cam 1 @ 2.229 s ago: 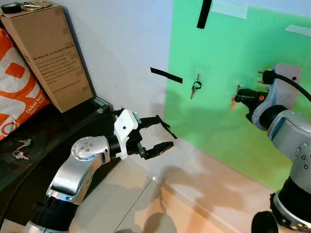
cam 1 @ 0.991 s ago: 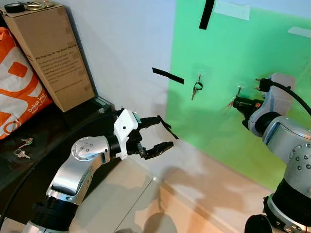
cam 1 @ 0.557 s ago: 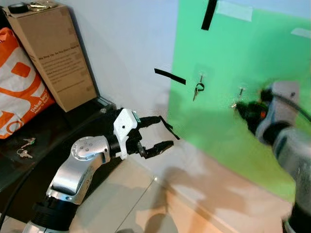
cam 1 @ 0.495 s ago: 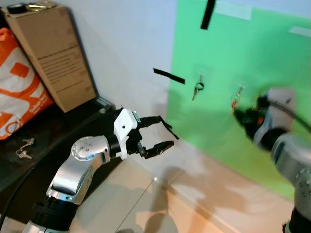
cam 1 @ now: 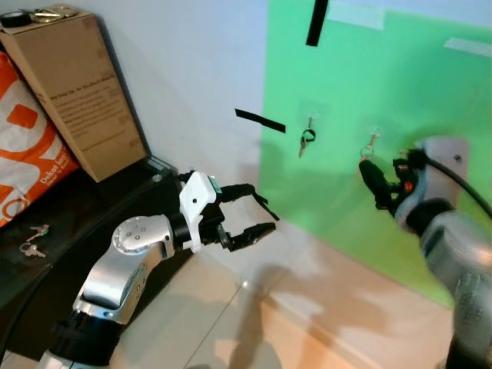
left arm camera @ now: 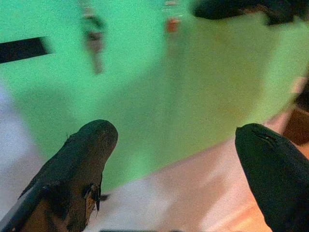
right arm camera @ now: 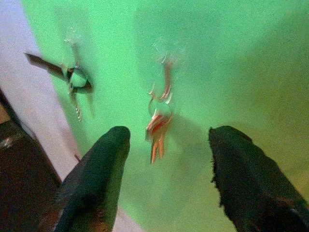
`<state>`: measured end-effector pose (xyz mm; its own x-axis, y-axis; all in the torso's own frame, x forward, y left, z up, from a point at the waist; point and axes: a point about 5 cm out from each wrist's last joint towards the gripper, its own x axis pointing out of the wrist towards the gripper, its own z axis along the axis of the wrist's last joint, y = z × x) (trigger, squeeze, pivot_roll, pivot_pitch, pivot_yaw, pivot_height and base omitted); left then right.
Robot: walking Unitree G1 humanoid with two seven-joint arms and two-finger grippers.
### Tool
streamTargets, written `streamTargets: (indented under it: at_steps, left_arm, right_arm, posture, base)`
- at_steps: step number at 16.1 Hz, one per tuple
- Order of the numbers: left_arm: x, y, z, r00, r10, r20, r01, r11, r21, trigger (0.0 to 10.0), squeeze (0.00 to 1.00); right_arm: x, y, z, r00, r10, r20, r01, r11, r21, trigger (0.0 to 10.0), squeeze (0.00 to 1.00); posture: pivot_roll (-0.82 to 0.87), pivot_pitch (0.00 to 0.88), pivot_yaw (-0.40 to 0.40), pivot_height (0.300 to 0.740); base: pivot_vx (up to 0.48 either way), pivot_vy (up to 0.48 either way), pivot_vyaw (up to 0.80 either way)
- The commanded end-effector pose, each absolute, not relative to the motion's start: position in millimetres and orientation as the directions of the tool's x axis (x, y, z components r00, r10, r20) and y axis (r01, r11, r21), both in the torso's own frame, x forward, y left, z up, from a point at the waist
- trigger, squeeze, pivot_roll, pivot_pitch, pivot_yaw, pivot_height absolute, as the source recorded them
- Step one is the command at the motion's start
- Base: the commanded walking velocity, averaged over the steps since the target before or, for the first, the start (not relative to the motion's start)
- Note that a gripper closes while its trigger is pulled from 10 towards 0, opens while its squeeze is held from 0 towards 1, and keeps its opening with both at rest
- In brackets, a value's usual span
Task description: Hang keys on a hook
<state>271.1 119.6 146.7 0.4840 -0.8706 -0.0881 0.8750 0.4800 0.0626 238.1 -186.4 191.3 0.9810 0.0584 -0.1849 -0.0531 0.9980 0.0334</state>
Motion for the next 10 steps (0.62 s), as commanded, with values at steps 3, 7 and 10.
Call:
streamTargets:
  at_steps: [3,7,10]
  left_arm:
    - [276.5,140.5,140.8,0.664,-0.736,-0.131,0.747,0.657,0.099,10.0,0.0]
    - [278.6,148.1,131.0,0.83,-0.532,-0.167,0.554,0.82,0.143,10.0,0.0]
    - [282.9,159.2,129.5,0.903,-0.412,-0.121,0.429,0.886,0.177,10.0,0.0]
  right_arm:
    - [236.8,-180.4,161.0,0.976,0.039,-0.215,-0.041,0.999,-0.004,10.0,1.0]
    - [241.7,-174.9,123.1,0.965,-0.025,-0.262,0.029,1.0,0.01,10.0,1.0]
    - [244.4,-171.4,110.4,0.969,-0.031,-0.247,0.035,0.999,0.011,10.0,1.0]
  posture:
    - [-0.11,0.0,0.049,0.74]
    - [-0.07,0.0,0.044,0.74]
    - [-0.08,0.0,0.053,0.74]
  base:
    - [0.0,0.0,0.79]
    - [0.0,0.0,0.8]
    - [0.0,0.0,0.8]
